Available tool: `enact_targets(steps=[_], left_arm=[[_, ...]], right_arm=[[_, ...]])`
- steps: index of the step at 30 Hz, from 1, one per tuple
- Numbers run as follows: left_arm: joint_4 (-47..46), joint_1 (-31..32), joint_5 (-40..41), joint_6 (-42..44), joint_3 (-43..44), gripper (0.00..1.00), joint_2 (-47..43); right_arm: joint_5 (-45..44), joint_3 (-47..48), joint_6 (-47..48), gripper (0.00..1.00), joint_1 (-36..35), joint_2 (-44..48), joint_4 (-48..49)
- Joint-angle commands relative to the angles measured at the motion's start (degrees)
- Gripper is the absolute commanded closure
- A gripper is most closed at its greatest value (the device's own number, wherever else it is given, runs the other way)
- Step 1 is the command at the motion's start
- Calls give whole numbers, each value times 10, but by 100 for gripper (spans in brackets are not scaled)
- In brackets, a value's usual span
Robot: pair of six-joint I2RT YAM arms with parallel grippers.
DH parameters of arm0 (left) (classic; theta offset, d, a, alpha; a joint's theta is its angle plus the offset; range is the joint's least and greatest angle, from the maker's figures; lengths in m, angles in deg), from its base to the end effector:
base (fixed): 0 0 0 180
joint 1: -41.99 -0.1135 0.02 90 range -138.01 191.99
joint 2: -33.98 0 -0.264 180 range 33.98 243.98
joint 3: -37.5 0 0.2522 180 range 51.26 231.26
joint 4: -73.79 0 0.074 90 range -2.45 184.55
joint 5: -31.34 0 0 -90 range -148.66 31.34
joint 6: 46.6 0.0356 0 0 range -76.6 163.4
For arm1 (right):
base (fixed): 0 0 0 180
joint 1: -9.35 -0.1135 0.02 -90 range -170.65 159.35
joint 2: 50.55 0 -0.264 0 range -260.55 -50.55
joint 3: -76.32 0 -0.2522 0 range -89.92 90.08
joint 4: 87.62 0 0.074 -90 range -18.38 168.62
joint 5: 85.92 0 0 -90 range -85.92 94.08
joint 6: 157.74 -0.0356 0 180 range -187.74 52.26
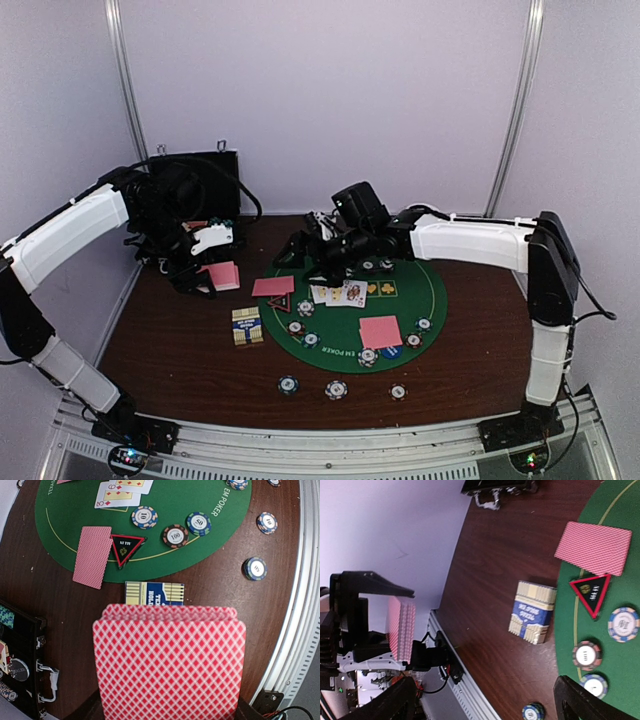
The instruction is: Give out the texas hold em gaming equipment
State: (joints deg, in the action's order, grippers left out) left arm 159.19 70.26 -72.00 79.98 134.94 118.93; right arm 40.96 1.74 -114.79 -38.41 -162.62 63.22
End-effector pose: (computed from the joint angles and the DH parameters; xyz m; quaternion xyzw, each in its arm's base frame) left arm 0.2382 -0.1374 0.3272 0.5412 0.8198 -0.1039 0.1555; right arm 0.2886 0.3496 0.2690 -0.1493 0.8436 0.5087 0.0851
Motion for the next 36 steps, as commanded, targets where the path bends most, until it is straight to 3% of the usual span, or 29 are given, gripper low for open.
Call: enact_targets(steps=[1,16,28,36], left_arm=[[-11,-3,-17,7,6,100,-10],[-14,-3,-31,2,10,100,-4],[-15,-2,-37,0,10,100,-4],[-14,-2,-36,0,11,100,-5]], right_arm=[[94,7,-101,0,-28,-20,118],[125,70,-216,1,-61,-114,253],[132,180,-249,5,-76,-194,252],[139,196,-258,11,-81,-216,251]])
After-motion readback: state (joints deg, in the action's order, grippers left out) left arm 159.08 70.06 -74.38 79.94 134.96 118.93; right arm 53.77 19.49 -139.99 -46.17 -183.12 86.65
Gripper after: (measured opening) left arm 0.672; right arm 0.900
